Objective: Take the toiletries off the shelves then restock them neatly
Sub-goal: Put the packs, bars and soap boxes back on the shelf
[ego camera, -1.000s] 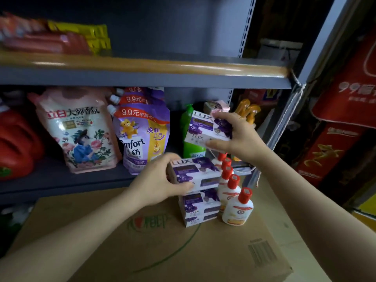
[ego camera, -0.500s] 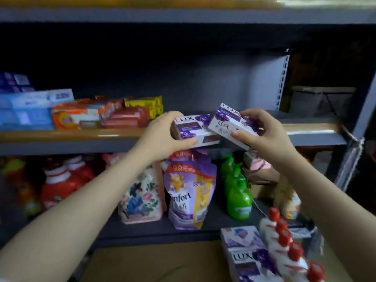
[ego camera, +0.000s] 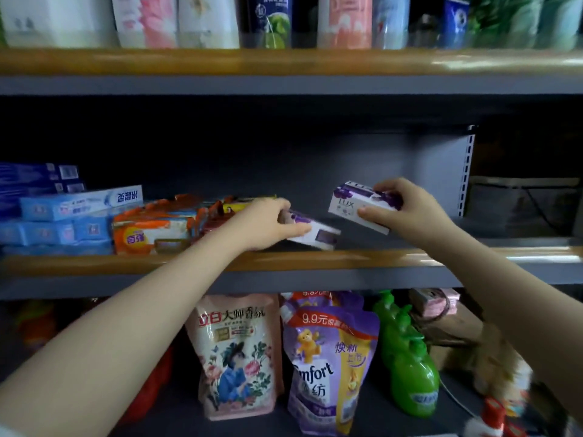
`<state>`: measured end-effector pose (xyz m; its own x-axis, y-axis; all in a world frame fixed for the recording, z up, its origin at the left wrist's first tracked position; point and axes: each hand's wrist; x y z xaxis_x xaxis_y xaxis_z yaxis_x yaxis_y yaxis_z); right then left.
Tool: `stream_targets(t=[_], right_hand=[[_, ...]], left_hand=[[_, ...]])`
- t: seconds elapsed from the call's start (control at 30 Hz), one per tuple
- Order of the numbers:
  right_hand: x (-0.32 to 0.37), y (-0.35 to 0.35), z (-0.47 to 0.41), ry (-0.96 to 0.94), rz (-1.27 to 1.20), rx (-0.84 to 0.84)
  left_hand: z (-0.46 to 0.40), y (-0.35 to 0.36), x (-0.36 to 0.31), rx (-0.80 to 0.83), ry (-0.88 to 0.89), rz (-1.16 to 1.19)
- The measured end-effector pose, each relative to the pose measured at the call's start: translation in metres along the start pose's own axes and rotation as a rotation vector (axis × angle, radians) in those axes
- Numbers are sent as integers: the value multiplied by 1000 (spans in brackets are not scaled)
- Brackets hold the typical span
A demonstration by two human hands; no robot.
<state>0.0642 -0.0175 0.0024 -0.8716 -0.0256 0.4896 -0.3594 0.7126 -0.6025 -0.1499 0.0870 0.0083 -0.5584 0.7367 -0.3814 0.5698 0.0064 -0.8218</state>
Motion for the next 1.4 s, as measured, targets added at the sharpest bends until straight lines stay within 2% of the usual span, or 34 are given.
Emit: stream_targets(t=[0.13,0.37,0.53,0.67,0.8,0.87,0.93,1.03,1.13,1.23,1.33,1.4], right_hand=[[0,16,-22,-28,172,91],[6,48,-58,-60,263,234],[11,75,-82,-54,330,367],[22,96,-91,-111,303,426],[30,105,-87,-116,226,598],[30,100,-84,-114,212,610],[31,90,-79,-160,279,573],[28,72,-65,-291,362,324],[19,51,-38,-398,293,29],[6,31,-5,-473,179,-139],[-8,17,30,-478,116,-135],[-18,12,52,-491,126,-15]], left_hand=[[-13,-1,13,141,-1,-183],[-21,-11,12,282,104,-277],[-12,-11,24,228,140,-139],[-12,-11,30,220,185,-166],[-18,-8,33,169,190,-215],[-20,-5,34,148,181,-225],[-22,-2,33,125,170,-235],[-26,1,32,98,146,-267],[-35,6,30,101,109,-268],[-45,13,28,92,64,-249],[-51,18,28,86,35,-278],[-49,19,25,59,36,-281]])
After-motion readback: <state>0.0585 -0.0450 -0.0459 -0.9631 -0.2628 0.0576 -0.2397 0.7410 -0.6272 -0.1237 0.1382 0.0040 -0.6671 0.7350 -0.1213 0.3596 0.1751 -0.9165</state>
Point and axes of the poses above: each hand's wrist, its own z-axis away from the middle knuckle, its own y-axis out of the palm, x = y × z, and after that the axes turned 9 degrees about z, right-handed
